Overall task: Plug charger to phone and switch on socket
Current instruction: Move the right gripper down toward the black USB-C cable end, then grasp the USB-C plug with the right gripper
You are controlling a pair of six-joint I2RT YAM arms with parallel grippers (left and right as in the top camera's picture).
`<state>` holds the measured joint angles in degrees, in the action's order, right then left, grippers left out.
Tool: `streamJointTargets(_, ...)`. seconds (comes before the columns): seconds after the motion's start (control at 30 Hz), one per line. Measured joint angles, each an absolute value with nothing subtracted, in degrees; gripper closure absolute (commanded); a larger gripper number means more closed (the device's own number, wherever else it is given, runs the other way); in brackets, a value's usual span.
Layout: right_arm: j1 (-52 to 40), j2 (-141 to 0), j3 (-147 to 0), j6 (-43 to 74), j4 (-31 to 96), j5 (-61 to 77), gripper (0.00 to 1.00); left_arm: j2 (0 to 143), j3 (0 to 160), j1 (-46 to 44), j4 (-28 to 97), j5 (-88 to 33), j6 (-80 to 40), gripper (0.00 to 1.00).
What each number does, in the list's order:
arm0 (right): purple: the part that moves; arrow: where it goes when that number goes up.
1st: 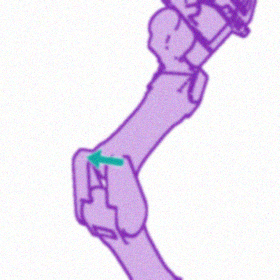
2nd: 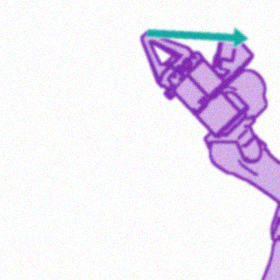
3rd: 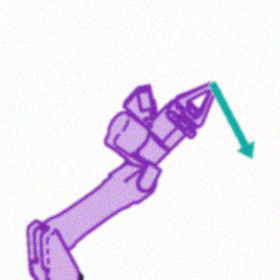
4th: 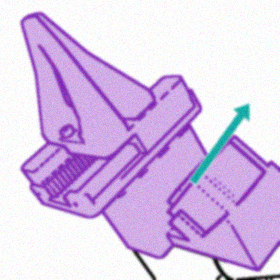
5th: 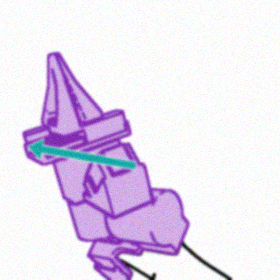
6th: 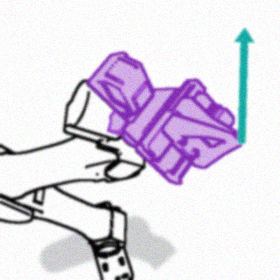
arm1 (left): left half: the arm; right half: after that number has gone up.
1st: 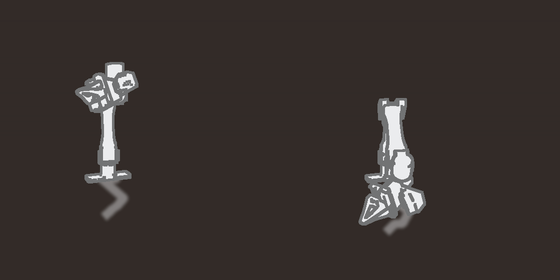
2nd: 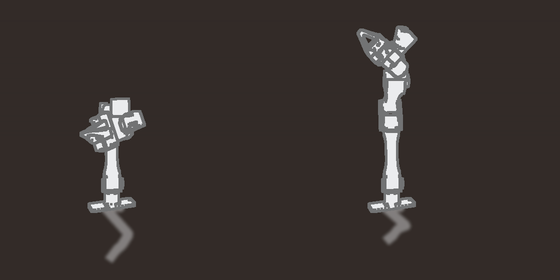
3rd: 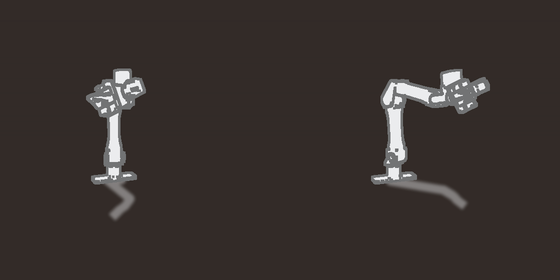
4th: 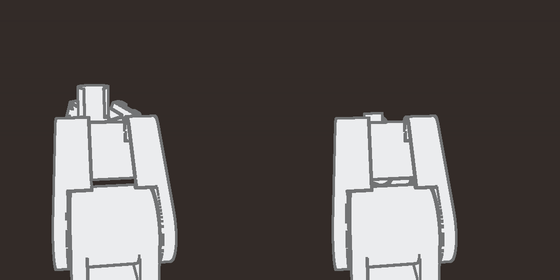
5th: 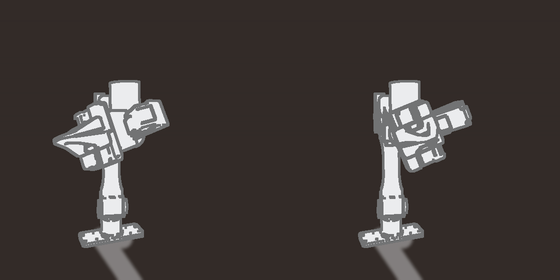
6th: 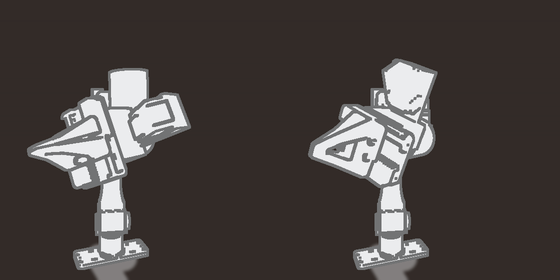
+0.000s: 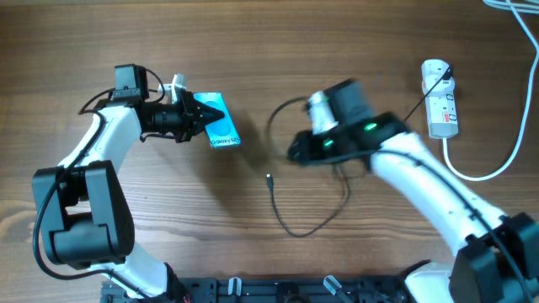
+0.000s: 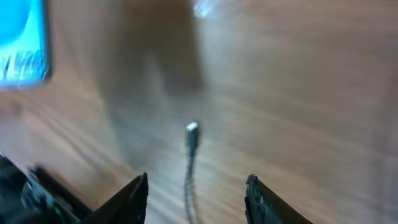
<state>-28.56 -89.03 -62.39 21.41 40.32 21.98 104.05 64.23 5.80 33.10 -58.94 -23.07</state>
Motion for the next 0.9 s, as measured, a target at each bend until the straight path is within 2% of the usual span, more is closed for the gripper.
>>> streamJointTargets(0.13, -44.45, -93.12, -62.37, 29.67, 44.71, 10.11, 0.56, 104.05, 64.23, 5.78, 33.23, -56.82, -22.98, 0.96)
streamJointTargets(0.23, -47.97, -98.94, -62.39, 32.56, 44.29, 8.23, 0.57, 104.05, 64.23, 5.78, 33.26, -56.60, -22.98, 0.96)
streamJointTargets(0.33, -50.89, -105.65, -62.39, 33.43, 43.92, 9.76, 0.66, 104.05, 64.23, 5.78, 33.26, -56.58, -22.98, 0.96)
streamJointTargets(0.37, -50.92, -106.06, -62.39, 33.63, 43.97, 10.22, 0.68, 104.05, 64.23, 5.78, 33.26, -56.58, -22.98, 0.96)
streamJointTargets(0.4, -50.81, -106.06, -62.39, 33.91, 43.72, 10.46, 0.83, 104.05, 64.23, 5.78, 33.26, -56.55, -22.98, 0.96)
streamJointTargets(0.47, -50.83, -106.08, -62.39, 34.37, 43.07, 10.46, 0.96, 104.05, 64.23, 5.78, 33.26, -56.55, -22.96, 0.96)
streamJointTargets(0.7, -49.06, -106.08, -62.39, 34.87, 44.75, 10.52, 0.96, 104.05, 64.23, 5.78, 33.26, -56.38, -22.98, 0.96)
streamJointTargets(0.8, -41.43, -106.08, -63.11, 32.16, 53.87, 7.07, 0.96, 104.05, 64.23, 5.78, 33.23, -56.36, -22.98, 0.96)
streamJointTargets(0.9, -32.60, -106.08, -63.37, 29.41, 57.52, -0.71, 0.96, 104.05, 64.23, 5.78, 33.26, -56.34, -22.96, 0.96)
